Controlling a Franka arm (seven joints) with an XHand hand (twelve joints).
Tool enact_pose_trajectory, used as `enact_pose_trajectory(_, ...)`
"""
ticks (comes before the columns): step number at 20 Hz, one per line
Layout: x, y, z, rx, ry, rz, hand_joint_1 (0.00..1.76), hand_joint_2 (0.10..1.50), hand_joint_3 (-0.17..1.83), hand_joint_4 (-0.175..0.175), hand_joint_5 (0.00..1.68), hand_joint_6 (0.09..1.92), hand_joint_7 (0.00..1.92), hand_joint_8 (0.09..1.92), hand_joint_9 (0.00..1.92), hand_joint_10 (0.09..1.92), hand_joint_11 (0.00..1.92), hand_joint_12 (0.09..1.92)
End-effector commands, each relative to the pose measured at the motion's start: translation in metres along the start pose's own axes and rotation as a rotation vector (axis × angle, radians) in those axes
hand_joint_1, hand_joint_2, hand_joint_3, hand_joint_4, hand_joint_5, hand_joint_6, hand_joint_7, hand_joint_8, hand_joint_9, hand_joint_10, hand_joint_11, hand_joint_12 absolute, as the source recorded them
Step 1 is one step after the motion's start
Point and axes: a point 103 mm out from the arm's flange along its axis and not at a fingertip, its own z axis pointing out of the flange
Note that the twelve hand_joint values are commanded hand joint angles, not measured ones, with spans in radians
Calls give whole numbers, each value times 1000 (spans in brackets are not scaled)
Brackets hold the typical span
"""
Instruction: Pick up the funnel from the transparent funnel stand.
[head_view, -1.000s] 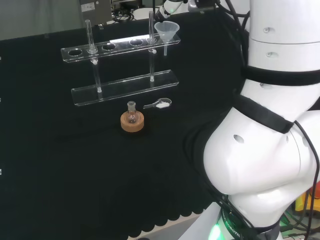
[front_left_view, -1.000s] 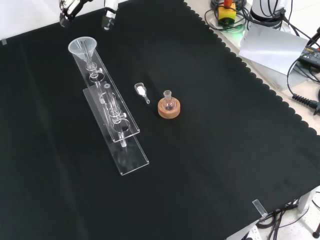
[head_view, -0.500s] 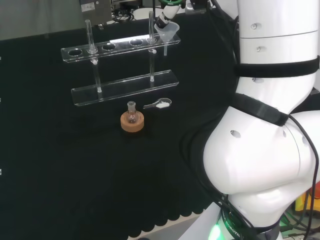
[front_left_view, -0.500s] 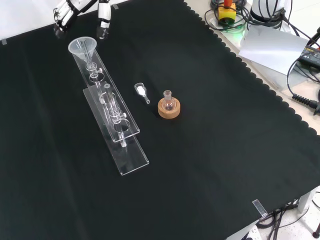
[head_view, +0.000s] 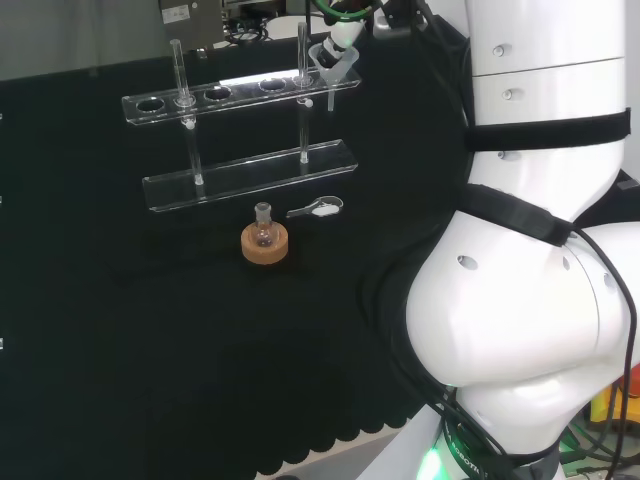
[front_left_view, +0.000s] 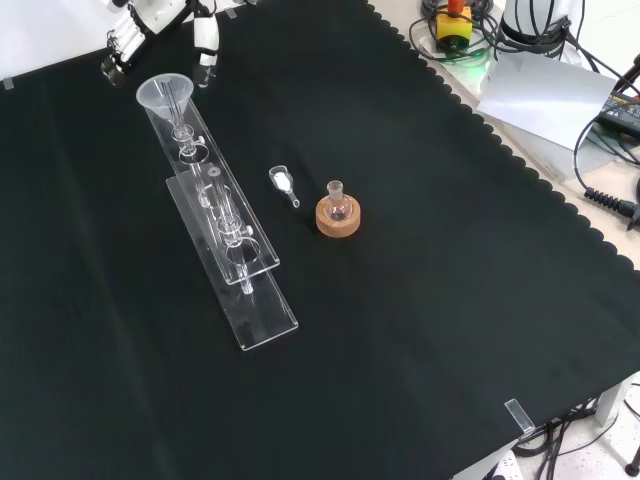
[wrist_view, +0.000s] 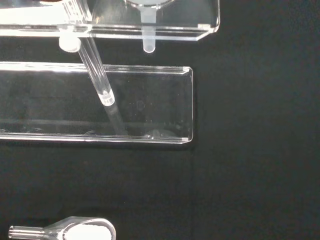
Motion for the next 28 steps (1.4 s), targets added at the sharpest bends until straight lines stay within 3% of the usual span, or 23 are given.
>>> enact_pose_trajectory(1,3,5,7,-6,1,-28,598,778,246,-7,0,87,0,87,29,803,69,1488)
enact_pose_trajectory(8,4,11,10,17,-16,-39,616,757,243,-3,0,87,0,87,26,820,80,1487)
enact_pose_trajectory(17,4,17,8,58,-60,-60,655,736,242,27,0,87,0,87,59,851,113,1485)
enact_pose_trajectory(28,11,22,4,80,-116,-26,707,721,275,43,88,87,89,87,151,831,125,1480)
